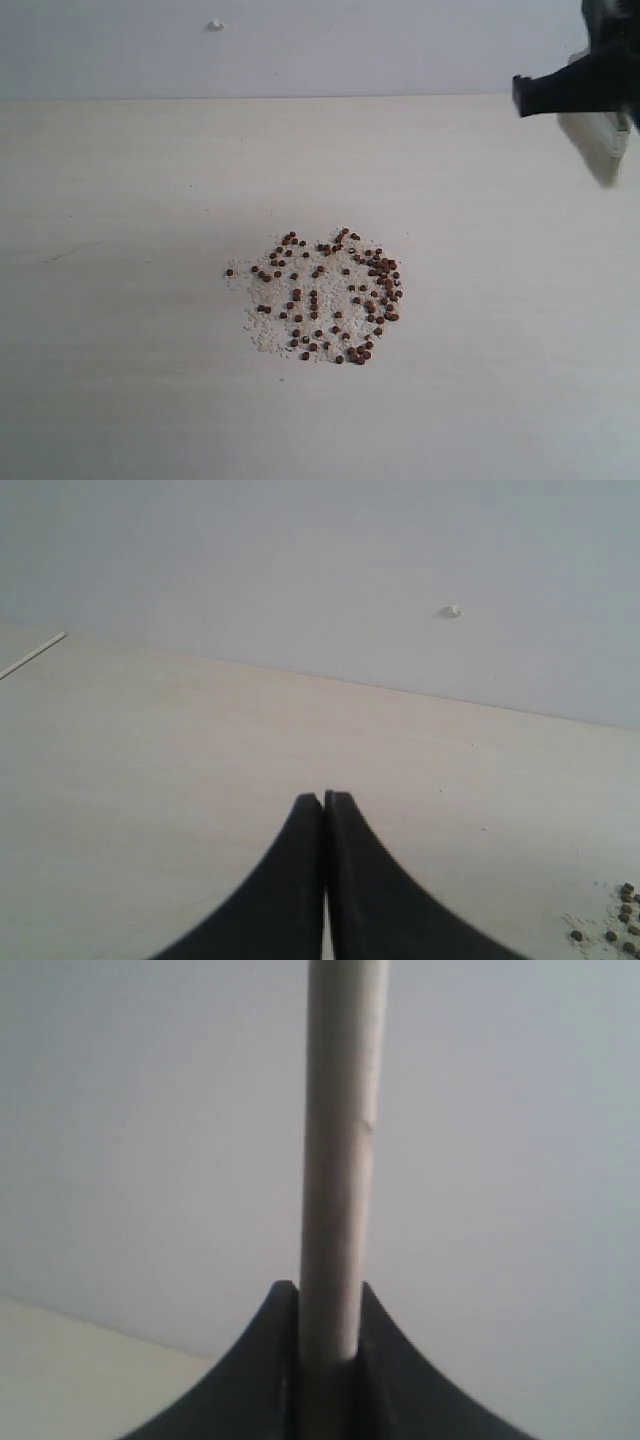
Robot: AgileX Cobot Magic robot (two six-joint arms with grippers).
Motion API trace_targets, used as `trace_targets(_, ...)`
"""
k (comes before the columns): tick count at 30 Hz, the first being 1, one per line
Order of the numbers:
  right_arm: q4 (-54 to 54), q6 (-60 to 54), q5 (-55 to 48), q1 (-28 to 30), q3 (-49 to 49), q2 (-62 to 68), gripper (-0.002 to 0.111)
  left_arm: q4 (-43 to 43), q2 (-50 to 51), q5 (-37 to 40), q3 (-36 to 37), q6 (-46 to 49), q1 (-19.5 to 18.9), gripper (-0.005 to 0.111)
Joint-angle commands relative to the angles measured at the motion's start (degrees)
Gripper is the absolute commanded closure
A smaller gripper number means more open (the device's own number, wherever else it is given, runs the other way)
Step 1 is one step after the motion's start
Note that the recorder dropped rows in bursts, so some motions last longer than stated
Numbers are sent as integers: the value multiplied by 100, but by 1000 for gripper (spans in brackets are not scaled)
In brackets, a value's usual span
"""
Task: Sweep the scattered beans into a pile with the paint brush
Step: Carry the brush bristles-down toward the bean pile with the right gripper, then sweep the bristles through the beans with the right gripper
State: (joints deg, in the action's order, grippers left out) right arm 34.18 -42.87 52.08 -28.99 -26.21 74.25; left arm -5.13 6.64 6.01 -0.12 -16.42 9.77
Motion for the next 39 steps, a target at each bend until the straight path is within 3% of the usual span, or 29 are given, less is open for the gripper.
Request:
trace_targets(1, 1349, -1104, 1335, -822, -89, 794, 108, 49, -28, -11, 12, -28, -2, 107)
trace_targets(5, 1839, -769, 1788, -1346, -89, 1630, 108, 49, -28, -11, 12, -28, -2, 107)
trace_targets(11, 1994, 981, 1788, -1438, -220, 2751, 108, 49, -28, -11, 12, -28, -2, 107)
trace_targets(23, 871, 2428, 1788, -1438, -268, 3599, 108, 49, -28, -11, 12, -28, -2, 107)
trace_targets(30, 899, 2459, 153, -1438, -1495, 3741, 108, 49, -28, -11, 12, -28, -2, 107)
trace_targets(39, 752, 3011, -581, -1438, -2444, 4188, 108, 49, -28, -11, 12, -28, -2, 107)
